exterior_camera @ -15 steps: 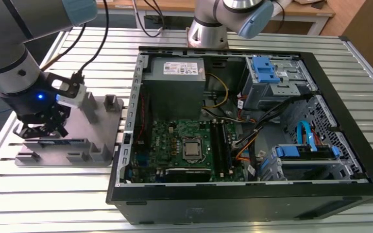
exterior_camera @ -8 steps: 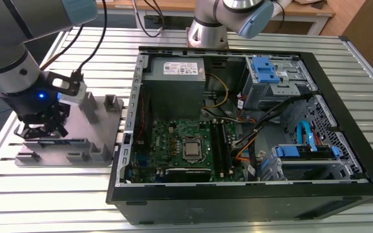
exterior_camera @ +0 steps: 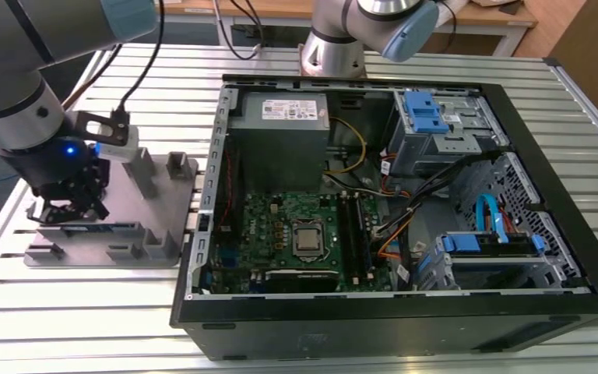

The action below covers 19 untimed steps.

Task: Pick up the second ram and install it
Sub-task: 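Pick up the second ram and move it above second insertion slot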

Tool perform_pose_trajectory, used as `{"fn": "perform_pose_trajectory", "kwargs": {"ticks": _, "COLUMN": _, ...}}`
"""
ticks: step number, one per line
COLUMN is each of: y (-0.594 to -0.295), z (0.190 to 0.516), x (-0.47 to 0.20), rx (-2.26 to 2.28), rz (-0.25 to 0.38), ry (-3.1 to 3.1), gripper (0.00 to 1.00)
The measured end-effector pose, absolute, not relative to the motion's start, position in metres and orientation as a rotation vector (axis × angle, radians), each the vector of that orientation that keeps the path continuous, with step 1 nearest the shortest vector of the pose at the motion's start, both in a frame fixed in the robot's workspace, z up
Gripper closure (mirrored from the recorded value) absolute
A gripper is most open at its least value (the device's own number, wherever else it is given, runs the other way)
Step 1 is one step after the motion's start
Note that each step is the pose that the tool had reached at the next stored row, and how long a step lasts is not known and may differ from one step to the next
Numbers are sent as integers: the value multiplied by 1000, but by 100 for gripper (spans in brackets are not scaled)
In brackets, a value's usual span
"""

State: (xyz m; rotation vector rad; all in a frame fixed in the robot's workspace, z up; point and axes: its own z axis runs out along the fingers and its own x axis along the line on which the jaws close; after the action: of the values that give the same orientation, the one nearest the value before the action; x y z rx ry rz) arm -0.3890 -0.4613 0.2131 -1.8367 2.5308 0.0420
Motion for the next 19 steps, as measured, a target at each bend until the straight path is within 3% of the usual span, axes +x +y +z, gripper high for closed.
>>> {"fn": "perform_pose_trajectory", "kwargs": {"ticks": 19, "y": -461, "z": 213, "x": -389, "rx": -2177, "rz": 45, "ry": 2250, "gripper": 89}}
